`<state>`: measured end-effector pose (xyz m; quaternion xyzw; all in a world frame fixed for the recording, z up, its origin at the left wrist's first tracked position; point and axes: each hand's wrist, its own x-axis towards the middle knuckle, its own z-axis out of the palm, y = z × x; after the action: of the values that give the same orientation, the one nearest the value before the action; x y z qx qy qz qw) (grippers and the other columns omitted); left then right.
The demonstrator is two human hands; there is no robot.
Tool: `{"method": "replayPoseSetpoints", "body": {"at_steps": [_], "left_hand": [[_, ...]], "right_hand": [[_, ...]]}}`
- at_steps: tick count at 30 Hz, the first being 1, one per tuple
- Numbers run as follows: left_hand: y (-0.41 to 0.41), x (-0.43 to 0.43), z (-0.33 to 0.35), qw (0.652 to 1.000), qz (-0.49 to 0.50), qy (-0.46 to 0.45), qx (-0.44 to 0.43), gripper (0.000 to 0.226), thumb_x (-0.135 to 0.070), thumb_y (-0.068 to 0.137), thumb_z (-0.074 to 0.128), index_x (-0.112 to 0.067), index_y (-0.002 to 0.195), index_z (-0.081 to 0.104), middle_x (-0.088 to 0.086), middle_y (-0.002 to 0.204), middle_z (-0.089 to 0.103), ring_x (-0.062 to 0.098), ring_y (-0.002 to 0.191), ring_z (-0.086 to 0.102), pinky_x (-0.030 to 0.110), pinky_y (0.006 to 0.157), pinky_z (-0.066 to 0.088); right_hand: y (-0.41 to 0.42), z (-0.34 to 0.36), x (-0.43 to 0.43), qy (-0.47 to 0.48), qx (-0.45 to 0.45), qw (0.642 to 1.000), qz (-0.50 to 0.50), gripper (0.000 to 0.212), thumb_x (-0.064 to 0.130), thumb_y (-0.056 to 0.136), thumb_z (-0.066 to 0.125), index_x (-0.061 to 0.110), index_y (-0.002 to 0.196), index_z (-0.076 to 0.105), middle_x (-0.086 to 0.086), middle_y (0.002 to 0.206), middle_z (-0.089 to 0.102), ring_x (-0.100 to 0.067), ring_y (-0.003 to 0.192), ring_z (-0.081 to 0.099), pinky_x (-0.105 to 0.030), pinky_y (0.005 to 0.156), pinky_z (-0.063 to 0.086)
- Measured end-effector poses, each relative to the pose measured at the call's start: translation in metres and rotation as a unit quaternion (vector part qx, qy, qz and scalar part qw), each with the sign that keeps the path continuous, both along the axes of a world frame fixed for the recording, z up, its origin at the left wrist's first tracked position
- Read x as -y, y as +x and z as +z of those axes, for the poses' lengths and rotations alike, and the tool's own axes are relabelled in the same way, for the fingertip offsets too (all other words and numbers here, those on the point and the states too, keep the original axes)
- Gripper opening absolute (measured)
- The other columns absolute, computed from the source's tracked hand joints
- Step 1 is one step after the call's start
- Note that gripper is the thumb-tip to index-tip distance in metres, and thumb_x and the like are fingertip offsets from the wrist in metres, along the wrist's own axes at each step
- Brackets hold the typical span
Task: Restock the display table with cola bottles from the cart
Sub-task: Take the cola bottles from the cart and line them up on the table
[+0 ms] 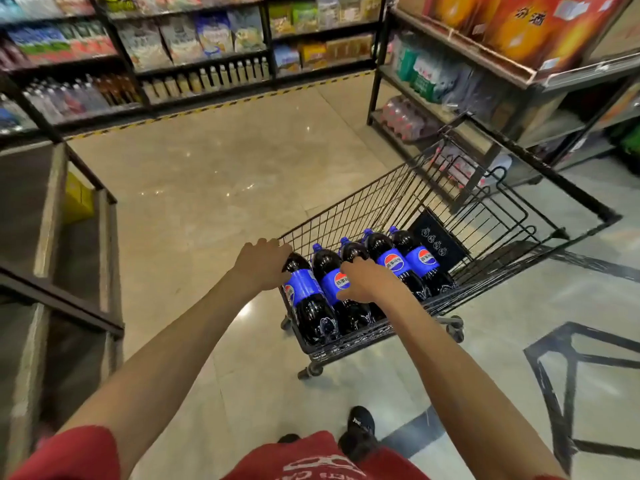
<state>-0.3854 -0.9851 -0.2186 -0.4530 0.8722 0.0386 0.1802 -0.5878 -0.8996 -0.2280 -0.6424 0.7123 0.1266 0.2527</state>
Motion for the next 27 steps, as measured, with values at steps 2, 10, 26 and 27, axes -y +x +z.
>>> {"method": "replayPoseSetpoints", "body": {"at_steps": [2,10,26,27], "left_hand": [[-0.015,0.004,-0.011,1.000,0.014,0.011,0.014,0.054,-0.044,0.095,0.058,-0.020,0.142,0.045,0.009,0.138,0.051,0.030,0.126,0.049,0.040,0.094,0.044],[-0.069,0.015,-0.050,0.995,0.094,0.032,0.028,0.056,-0.044,0.097,0.055,-0.018,0.144,0.041,0.013,0.144,0.044,0.035,0.130,0.045,0.042,0.094,0.045],[-0.066,0.057,-0.148,0.916,0.332,0.182,-0.134,0.065,-0.041,0.094,0.063,-0.012,0.147,0.038,0.019,0.132,0.051,0.040,0.116,0.056,0.051,0.092,0.051],[-0.066,0.061,-0.153,0.912,0.338,0.185,-0.138,0.065,-0.041,0.094,0.063,-0.011,0.146,0.038,0.020,0.132,0.051,0.041,0.116,0.057,0.051,0.091,0.051]], "right_hand": [[-0.016,-0.007,0.005,0.001,0.008,1.000,0.015,0.062,0.043,0.095,0.064,0.012,0.145,0.043,-0.014,0.145,0.046,-0.035,0.129,0.047,-0.040,0.089,0.043],[-0.064,-0.036,0.034,0.026,0.041,0.996,0.070,0.061,0.040,0.096,0.064,0.010,0.145,0.044,-0.016,0.145,0.046,-0.037,0.130,0.048,-0.045,0.096,0.045],[-0.059,-0.138,0.077,0.161,0.139,0.976,0.052,0.062,0.044,0.095,0.065,0.008,0.141,0.045,-0.017,0.145,0.049,-0.037,0.128,0.052,-0.044,0.099,0.048],[-0.056,-0.144,0.082,0.164,0.142,0.975,0.047,0.061,0.044,0.095,0.065,0.008,0.140,0.045,-0.017,0.144,0.050,-0.037,0.127,0.052,-0.044,0.099,0.048]]}}
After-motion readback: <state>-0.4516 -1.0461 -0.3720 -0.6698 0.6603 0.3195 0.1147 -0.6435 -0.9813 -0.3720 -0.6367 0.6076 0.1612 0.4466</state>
